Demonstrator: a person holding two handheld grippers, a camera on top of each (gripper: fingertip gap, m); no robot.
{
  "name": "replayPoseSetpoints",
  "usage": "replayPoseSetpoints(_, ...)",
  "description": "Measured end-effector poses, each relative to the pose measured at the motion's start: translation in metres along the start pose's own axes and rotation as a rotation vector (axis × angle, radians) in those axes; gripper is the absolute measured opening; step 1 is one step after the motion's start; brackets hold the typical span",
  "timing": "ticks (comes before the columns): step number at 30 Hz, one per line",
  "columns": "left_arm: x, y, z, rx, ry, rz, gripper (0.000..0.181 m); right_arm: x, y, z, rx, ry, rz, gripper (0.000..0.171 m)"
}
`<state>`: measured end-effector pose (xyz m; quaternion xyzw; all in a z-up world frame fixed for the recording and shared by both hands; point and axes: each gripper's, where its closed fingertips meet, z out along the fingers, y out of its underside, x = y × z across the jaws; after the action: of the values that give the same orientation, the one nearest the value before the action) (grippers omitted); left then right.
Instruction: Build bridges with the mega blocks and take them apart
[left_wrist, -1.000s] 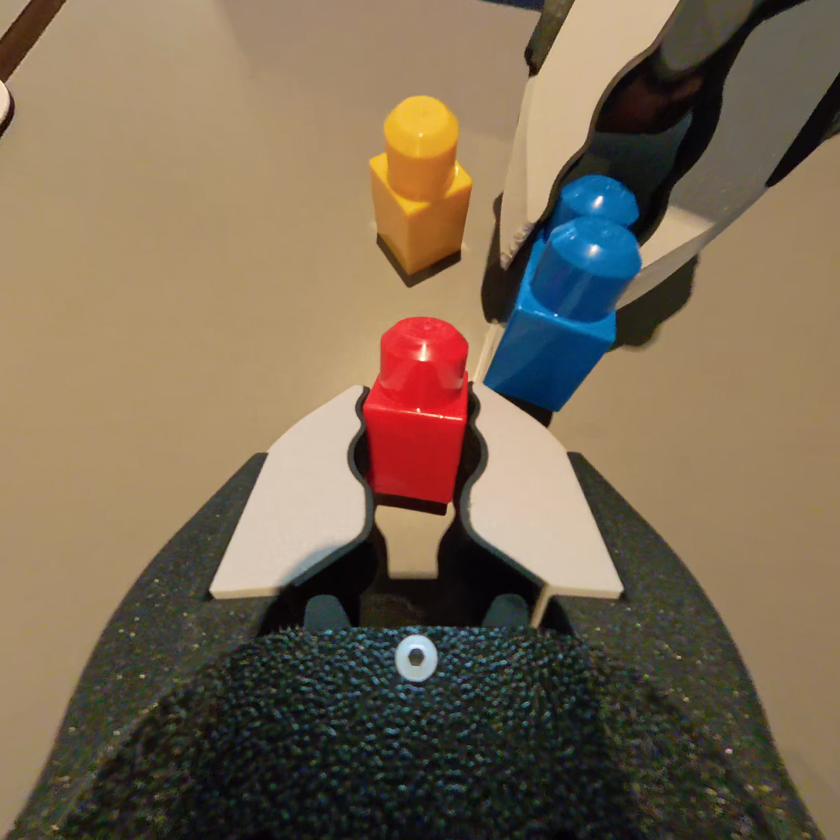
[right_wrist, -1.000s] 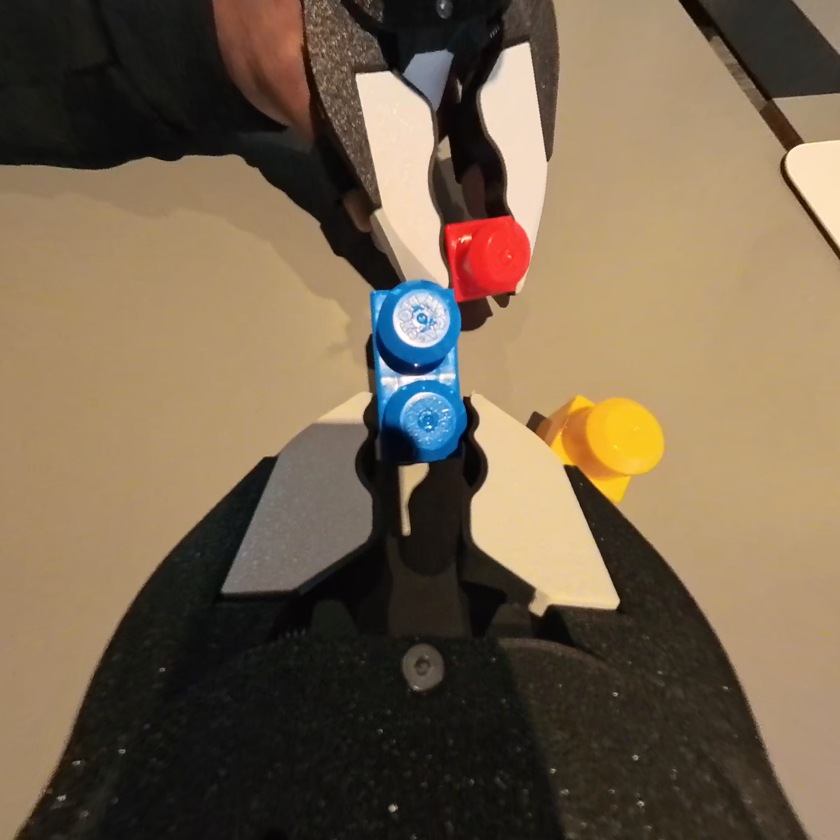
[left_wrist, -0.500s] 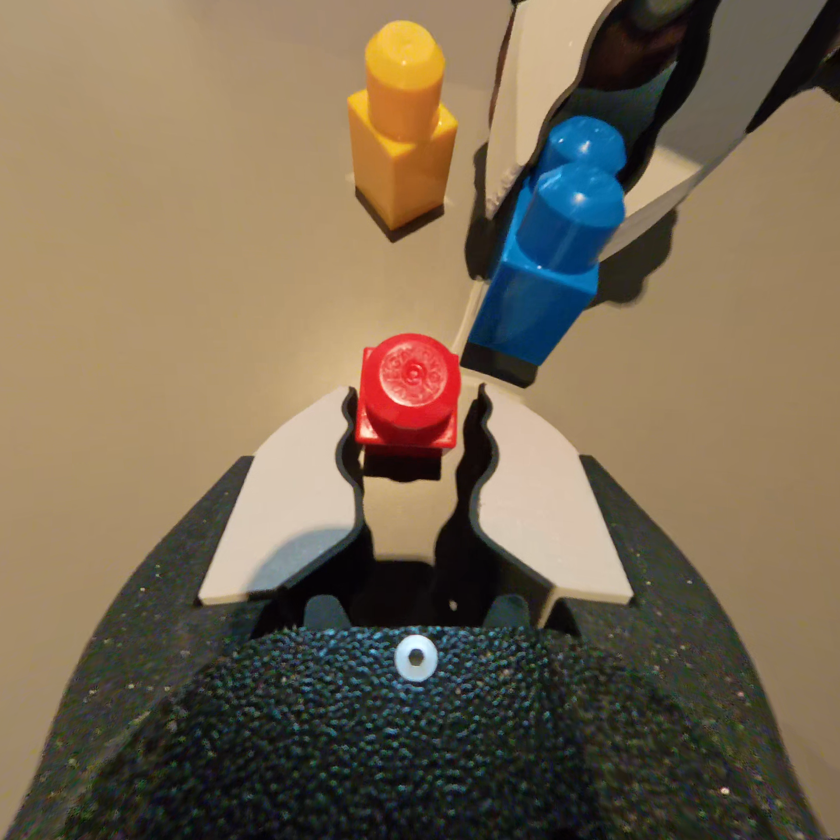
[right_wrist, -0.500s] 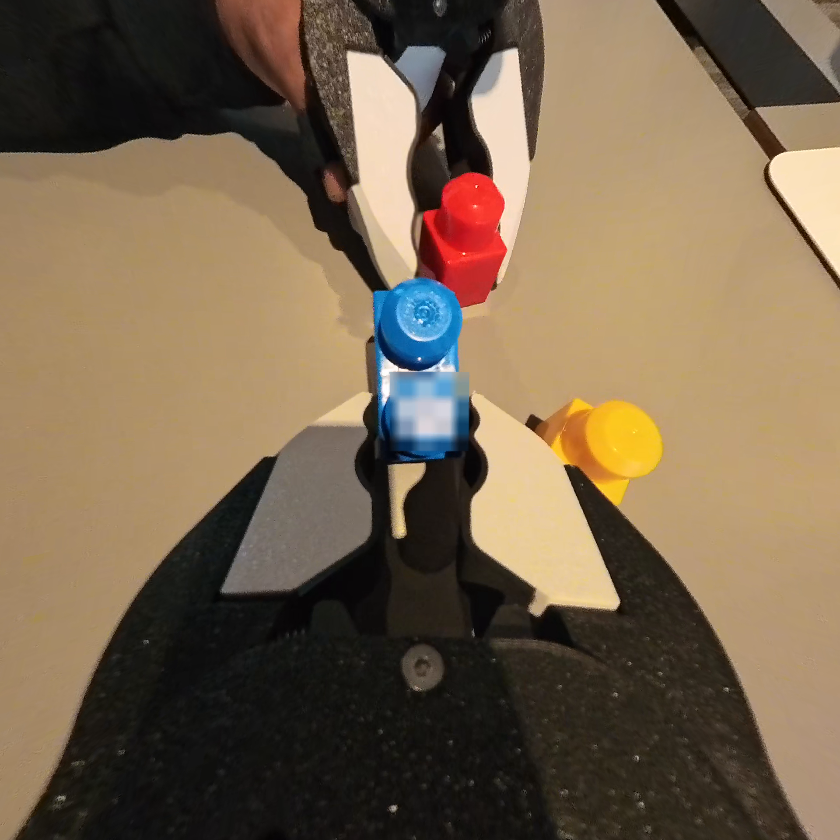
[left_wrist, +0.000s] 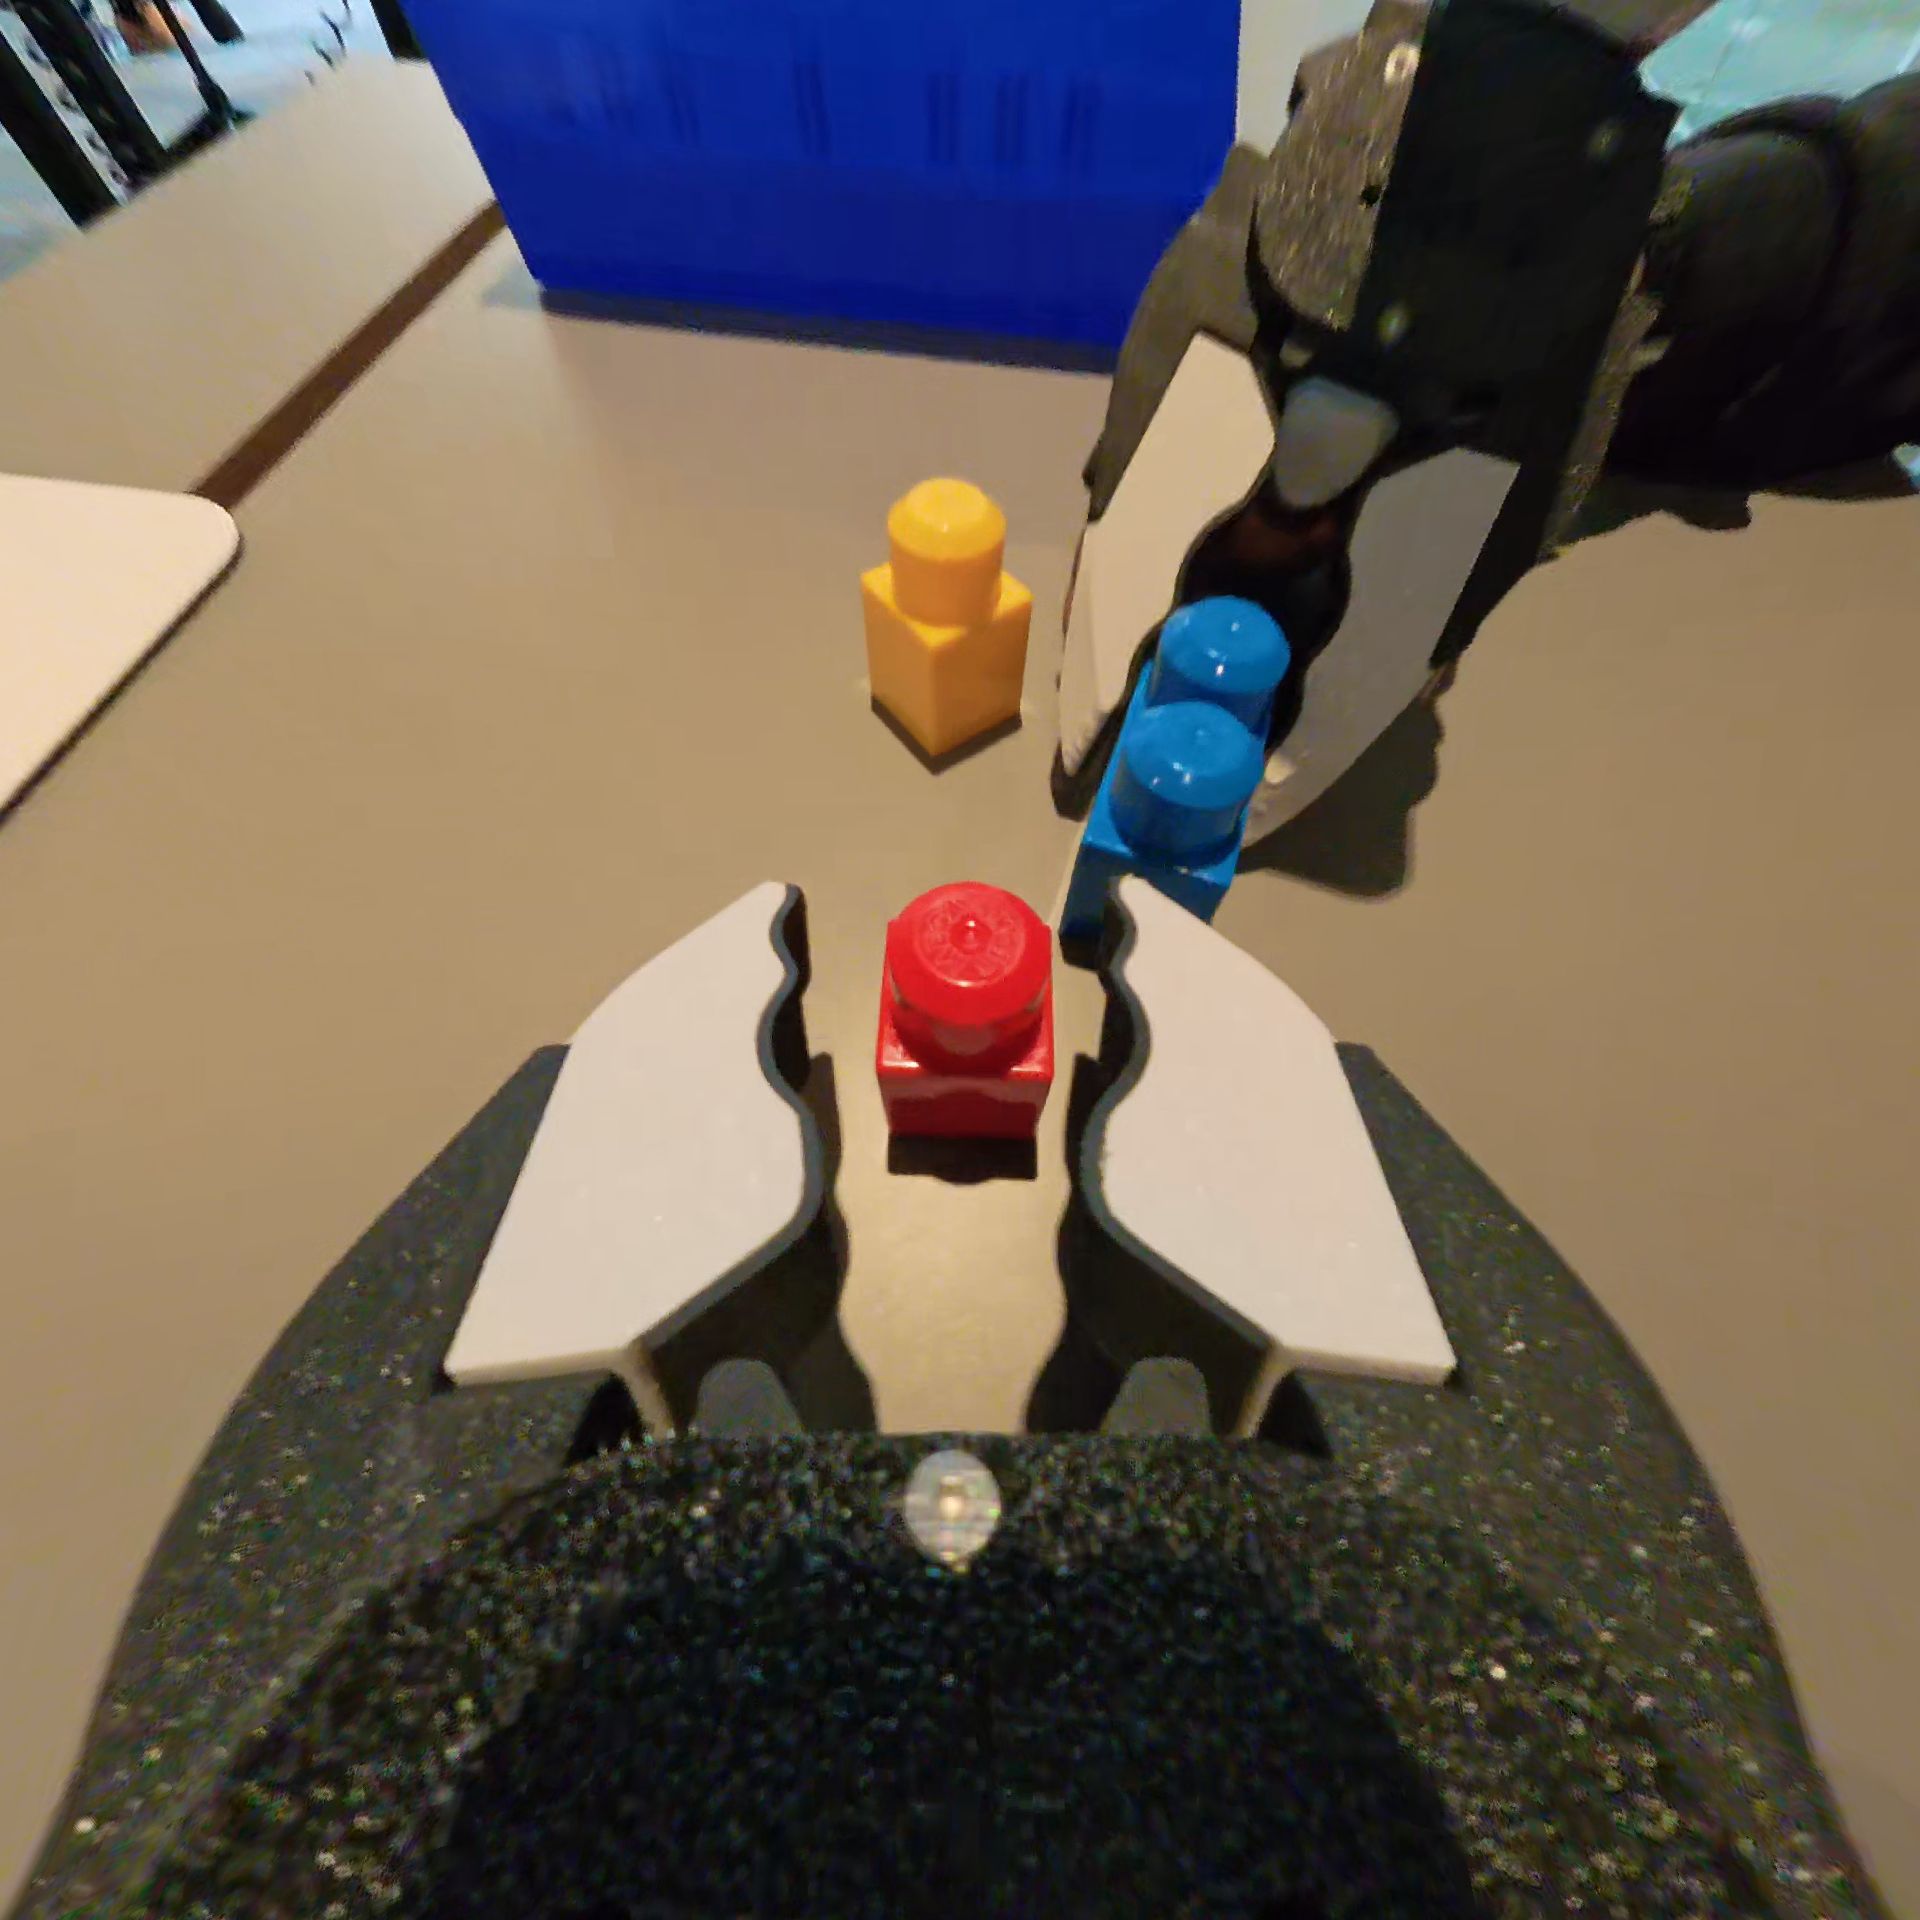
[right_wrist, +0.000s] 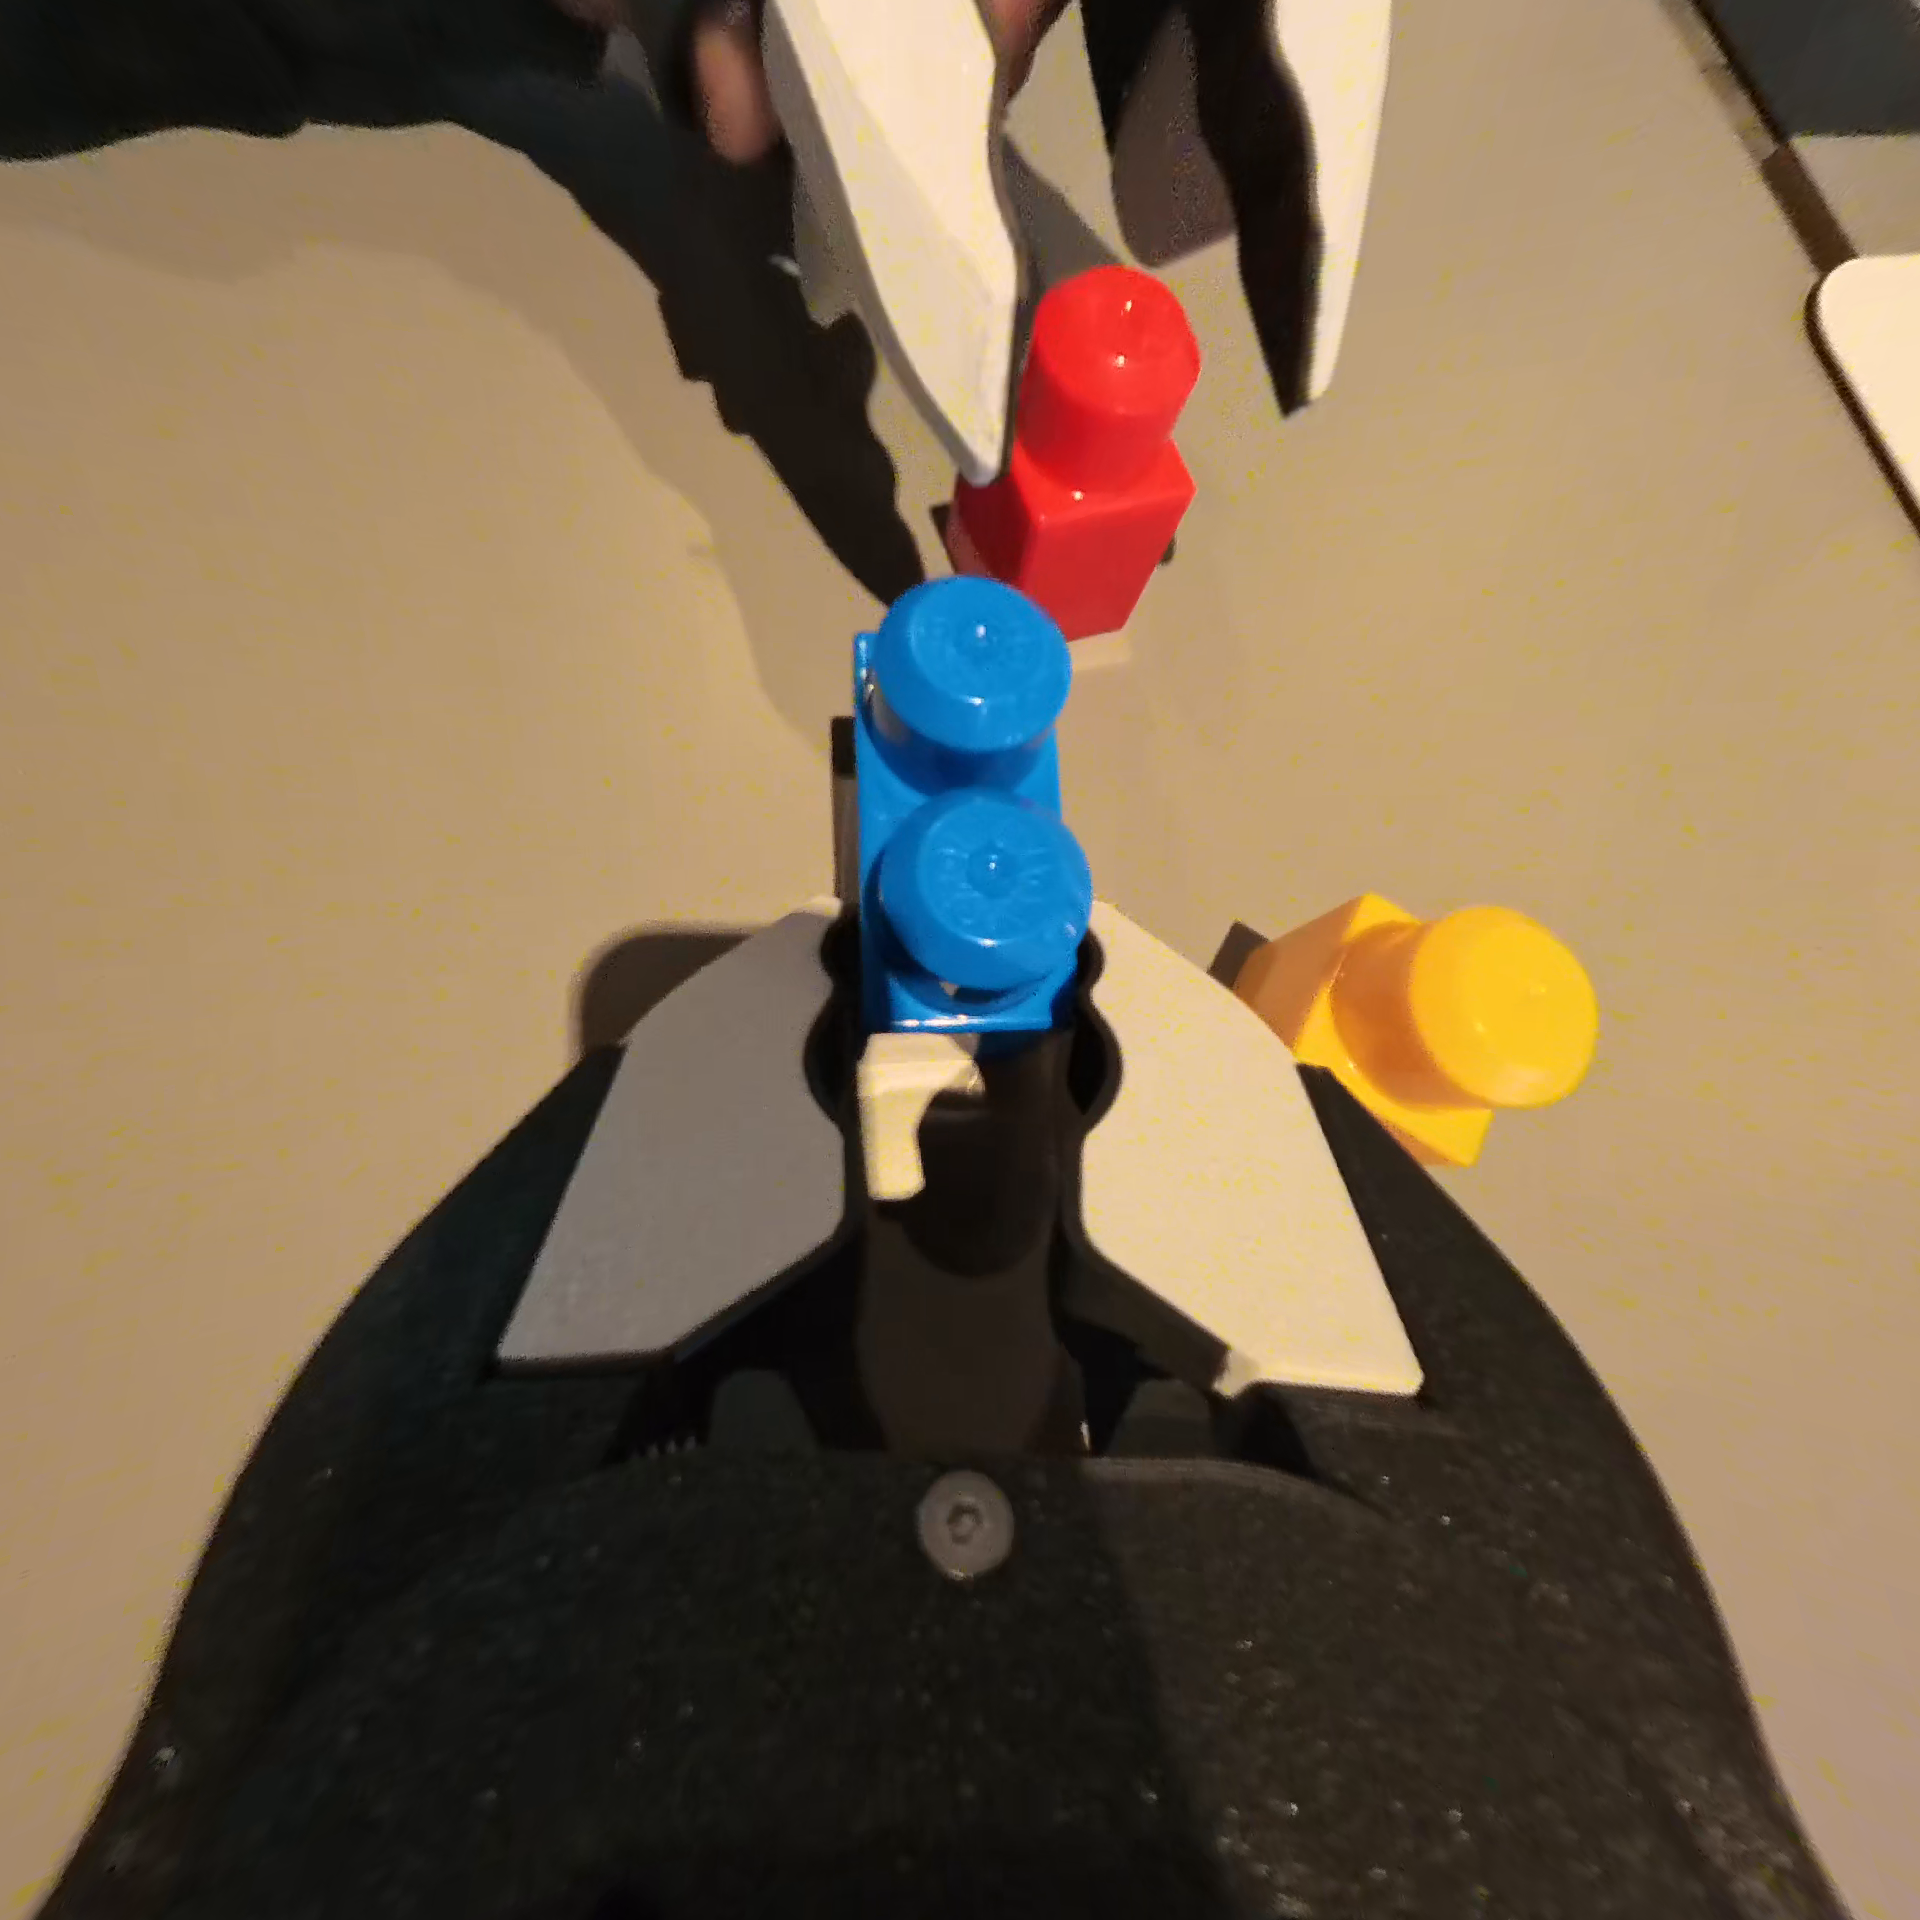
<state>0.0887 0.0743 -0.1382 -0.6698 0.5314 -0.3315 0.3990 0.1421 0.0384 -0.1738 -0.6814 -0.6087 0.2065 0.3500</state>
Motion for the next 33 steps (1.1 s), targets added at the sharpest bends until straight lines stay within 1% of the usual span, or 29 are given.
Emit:
replayPoseSetpoints(6,0.000,-0.009,0.000,0.056,-0.023,0.049,0.052,-0.001,-0.002,-0.003,0.027,0.006,-0.011,0.037)
replayPoseSetpoints(9,-0.007,-0.009,-0.001,0.062,-0.069,0.034,0.051,0.002,-0.008,-0.010,0.097,0.017,0.014,0.036)
replayPoseSetpoints(15,-0.013,-0.019,-0.013,0.161,-0.123,0.017,0.048,0.019,-0.020,-0.032,0.271,0.060,0.132,0.036)
replayPoseSetpoints(21,-0.020,-0.021,-0.021,0.197,-0.163,-0.012,0.048,0.045,-0.036,-0.072,0.399,0.255,0.123,0.036)
replayPoseSetpoints(25,-0.022,-0.022,-0.027,0.223,-0.185,-0.035,0.048,0.053,-0.037,-0.092,0.416,0.357,0.092,0.037)
replayPoseSetpoints(28,-0.023,-0.024,-0.030,0.242,-0.192,-0.052,0.048,0.057,-0.045,-0.115,0.443,0.458,0.037,0.036)
replayPoseSetpoints(31,-0.021,-0.022,-0.031,0.236,-0.218,-0.056,0.048,0.066,-0.048,-0.152,0.461,0.619,-0.024,0.037)
replayPoseSetpoints(33,-0.017,-0.020,-0.032,0.226,-0.243,-0.059,0.049,0.078,-0.043,-0.193,0.480,0.742,-0.022,0.037)
